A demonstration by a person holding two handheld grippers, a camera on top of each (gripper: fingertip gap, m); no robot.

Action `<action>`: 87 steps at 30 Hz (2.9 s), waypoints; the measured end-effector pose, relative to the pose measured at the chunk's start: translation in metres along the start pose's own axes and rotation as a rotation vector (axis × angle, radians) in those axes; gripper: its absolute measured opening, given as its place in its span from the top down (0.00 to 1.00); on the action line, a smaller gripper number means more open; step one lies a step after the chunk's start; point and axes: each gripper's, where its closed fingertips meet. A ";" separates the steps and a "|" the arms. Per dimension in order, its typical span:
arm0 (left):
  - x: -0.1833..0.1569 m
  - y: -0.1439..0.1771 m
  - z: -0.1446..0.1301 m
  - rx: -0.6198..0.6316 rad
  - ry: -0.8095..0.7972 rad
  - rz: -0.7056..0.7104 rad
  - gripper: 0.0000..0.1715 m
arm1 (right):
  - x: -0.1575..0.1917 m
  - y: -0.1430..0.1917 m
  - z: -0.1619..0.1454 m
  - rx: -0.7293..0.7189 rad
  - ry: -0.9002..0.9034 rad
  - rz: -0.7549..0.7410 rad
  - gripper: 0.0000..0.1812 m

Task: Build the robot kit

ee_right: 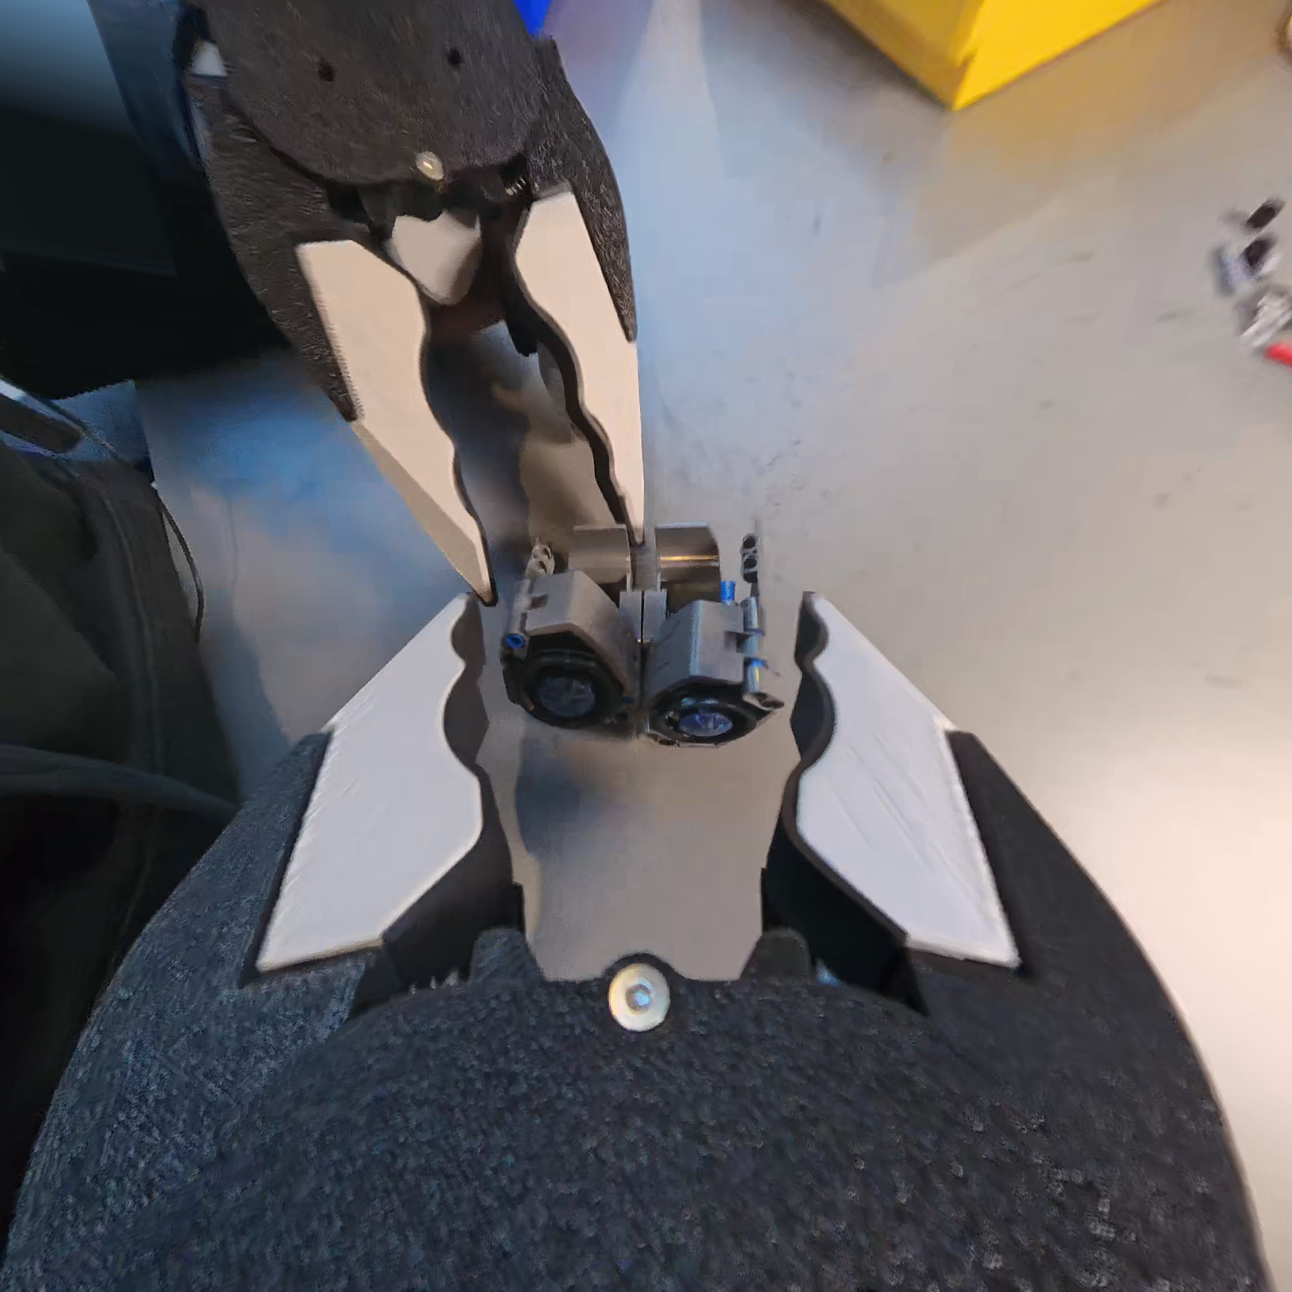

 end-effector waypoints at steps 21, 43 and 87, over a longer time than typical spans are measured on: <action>0.018 -0.001 0.014 -0.077 0.310 -0.149 0.87 | 0.021 -0.012 -0.039 0.038 0.316 -0.165 0.79; 0.012 0.000 0.008 -0.062 0.296 -0.110 0.90 | 0.023 -0.013 -0.038 0.023 0.209 -0.118 0.79; 0.001 0.017 0.030 -0.229 0.355 -0.362 0.68 | -0.018 -0.004 -0.003 -0.127 0.137 -0.174 0.46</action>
Point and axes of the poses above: each gripper's, where its closed fingertips meet, y back along the fingers, z out of its top, x = y × z across the jaws, and after that the axes turned 13 degrees about x, right-handed
